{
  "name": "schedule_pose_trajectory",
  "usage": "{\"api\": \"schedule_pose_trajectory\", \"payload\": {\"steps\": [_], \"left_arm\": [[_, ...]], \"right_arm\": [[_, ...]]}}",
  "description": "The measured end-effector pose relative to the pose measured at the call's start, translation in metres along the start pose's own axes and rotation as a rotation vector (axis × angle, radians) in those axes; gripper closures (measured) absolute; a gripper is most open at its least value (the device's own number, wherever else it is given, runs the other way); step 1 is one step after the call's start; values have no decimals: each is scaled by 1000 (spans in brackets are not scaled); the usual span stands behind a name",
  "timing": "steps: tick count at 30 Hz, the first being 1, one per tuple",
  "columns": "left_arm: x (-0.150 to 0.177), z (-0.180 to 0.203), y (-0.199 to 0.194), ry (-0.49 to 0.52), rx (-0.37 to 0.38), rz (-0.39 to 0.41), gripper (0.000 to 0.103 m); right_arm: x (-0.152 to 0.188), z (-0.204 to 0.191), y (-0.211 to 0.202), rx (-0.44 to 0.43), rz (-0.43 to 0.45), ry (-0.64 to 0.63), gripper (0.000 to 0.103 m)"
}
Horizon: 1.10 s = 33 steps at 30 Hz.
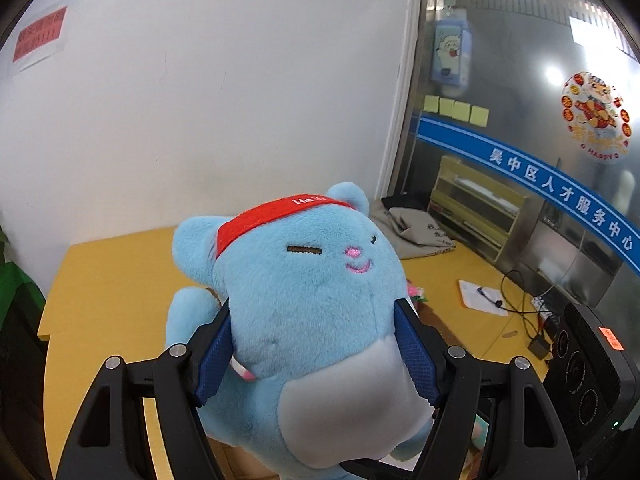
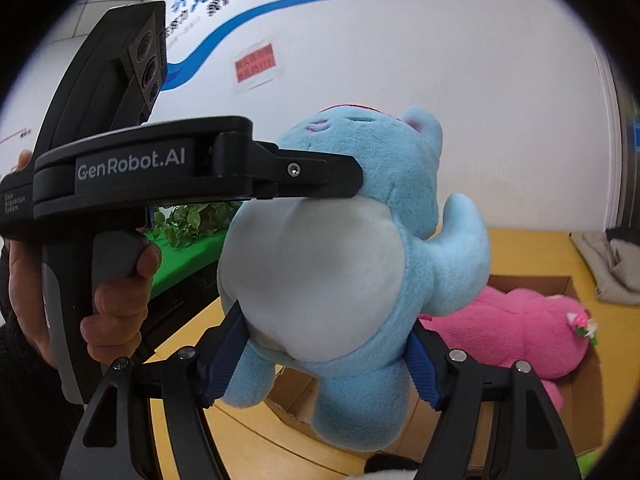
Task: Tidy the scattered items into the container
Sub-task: 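Lift the blue bear with both grippers and carry it over the box, then open both grippers to drop the blue bear beside the pink bear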
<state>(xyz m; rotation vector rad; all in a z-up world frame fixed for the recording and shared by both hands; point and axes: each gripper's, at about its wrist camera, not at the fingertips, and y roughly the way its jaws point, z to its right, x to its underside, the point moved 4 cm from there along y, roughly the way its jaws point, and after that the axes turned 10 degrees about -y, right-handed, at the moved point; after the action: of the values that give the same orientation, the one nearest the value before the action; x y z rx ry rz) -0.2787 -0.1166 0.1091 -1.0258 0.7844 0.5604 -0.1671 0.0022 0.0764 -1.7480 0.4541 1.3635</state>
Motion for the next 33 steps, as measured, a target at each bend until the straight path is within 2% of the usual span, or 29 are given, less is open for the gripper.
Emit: {"api": "schedule_pose_trajectory", "payload": {"steps": [7, 11, 15, 20, 23, 25, 27, 30, 33], "left_arm": [[29, -48, 84, -74, -11, -145, 24], [53, -68, 120, -118, -14, -220, 24], [74, -83, 139, -142, -36, -287, 24], [99, -95, 149, -164, -64, -351, 24], [105, -98, 150, -170, -88, -354, 17], [106, -99, 149, -191, -88, -355, 16], [104, -99, 141, -201, -102, -338, 16], [93, -91, 112, -191, -122, -263, 16], [78, -69, 61, -174, -110, -146, 5]], "right_arm": [[41, 24, 81, -10, -148, 173, 31], [67, 26, 115, 31, -249, 199, 31], [89, 23, 143, 11, -351, 251, 31], [111, 16, 158, -13, -468, 294, 31], [120, 10, 164, -11, -506, 289, 30], [123, 8, 166, -7, -525, 296, 22], [120, 8, 159, 5, -513, 290, 21], [106, 10, 133, 56, -461, 256, 17], [86, 11, 91, 100, -366, 234, 16]]}}
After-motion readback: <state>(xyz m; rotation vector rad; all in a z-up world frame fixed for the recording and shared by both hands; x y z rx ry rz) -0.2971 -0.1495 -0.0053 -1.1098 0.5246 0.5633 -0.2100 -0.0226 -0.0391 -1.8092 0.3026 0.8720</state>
